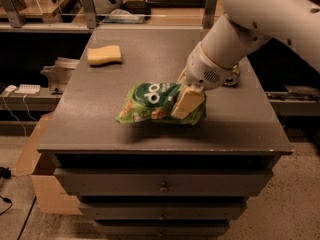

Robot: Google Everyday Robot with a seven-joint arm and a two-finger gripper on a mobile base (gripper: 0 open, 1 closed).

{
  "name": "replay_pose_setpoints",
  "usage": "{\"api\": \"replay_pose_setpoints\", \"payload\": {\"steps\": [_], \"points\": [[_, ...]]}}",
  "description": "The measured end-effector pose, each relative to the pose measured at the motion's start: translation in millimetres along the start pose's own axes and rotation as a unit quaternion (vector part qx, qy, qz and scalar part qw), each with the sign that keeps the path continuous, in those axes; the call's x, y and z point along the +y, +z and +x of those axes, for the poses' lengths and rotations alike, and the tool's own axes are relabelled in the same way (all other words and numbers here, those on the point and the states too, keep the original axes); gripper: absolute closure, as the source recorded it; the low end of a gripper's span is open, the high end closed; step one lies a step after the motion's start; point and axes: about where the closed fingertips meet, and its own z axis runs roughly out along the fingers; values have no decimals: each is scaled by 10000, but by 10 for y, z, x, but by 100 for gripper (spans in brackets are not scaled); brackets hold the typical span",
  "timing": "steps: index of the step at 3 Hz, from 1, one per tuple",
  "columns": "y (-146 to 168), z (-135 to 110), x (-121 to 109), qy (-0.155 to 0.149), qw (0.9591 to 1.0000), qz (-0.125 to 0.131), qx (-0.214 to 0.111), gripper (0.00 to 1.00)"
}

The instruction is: Move green rice chip bag near sponge

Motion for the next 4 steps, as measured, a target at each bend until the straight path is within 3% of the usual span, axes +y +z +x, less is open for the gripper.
{"api": "replay_pose_setpoints", "payload": {"steps": [1, 2, 3, 4], "points": [[-460, -157, -118, -159, 9982, 570, -79, 100], [-782, -198, -222, -71, 9959, 886, -139, 100], [-819, -213, -236, -75, 9956, 925, -157, 100], [-790, -295, -345, 294, 9929, 1089, -375, 100]]}}
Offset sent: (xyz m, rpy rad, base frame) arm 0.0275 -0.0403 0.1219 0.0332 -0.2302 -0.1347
